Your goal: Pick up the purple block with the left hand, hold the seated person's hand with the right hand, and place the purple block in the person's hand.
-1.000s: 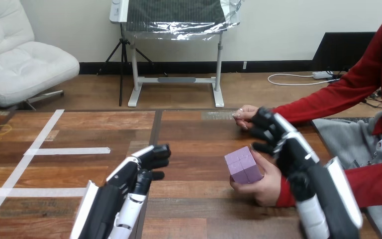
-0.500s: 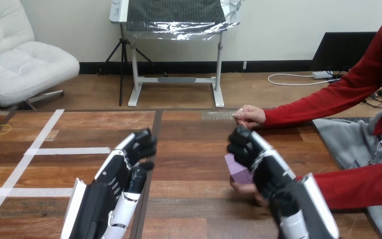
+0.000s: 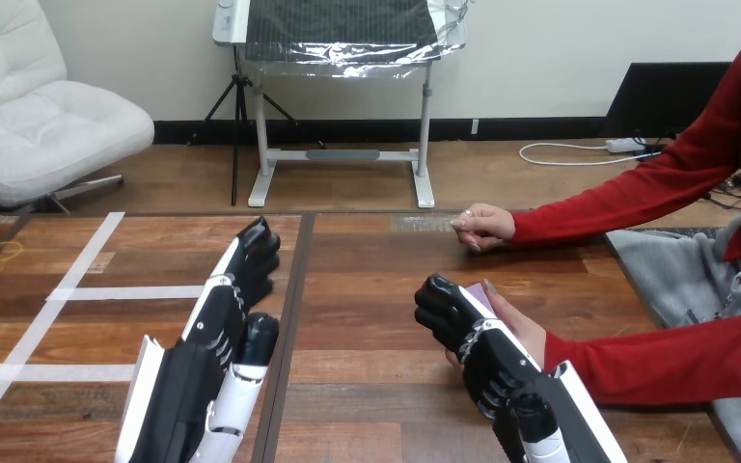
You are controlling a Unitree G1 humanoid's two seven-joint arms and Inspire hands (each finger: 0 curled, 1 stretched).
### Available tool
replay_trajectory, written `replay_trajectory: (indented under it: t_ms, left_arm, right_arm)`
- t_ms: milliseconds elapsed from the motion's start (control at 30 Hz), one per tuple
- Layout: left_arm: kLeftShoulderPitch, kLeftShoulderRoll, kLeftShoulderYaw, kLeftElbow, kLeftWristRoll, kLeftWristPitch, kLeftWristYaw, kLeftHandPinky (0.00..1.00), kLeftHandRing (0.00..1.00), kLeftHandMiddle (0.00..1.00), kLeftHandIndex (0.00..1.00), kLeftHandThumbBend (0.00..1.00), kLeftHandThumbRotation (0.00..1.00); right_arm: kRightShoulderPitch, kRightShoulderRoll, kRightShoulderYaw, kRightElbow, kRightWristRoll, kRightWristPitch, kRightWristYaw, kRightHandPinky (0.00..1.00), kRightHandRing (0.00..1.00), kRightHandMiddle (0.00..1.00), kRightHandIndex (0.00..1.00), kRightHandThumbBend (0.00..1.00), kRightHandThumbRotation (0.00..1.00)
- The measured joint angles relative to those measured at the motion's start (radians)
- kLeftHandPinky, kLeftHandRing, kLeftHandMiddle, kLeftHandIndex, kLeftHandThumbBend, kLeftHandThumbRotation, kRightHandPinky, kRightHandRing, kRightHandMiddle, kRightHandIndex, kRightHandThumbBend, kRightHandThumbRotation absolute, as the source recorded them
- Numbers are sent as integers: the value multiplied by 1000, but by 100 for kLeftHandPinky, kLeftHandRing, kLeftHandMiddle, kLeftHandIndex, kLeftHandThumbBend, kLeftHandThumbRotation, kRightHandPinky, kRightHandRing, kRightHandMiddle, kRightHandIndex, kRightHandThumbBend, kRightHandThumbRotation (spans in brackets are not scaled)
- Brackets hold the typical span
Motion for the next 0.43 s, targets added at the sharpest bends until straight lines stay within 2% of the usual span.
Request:
replay_trajectory:
  t_ms: [433]
  left_arm:
    - [13,2,-33,-36,-41,46,-15,89,92,93,94,45,82]
  right_arm:
    - [0,1,2,0,6,1,11,98,93,93,93,75,100]
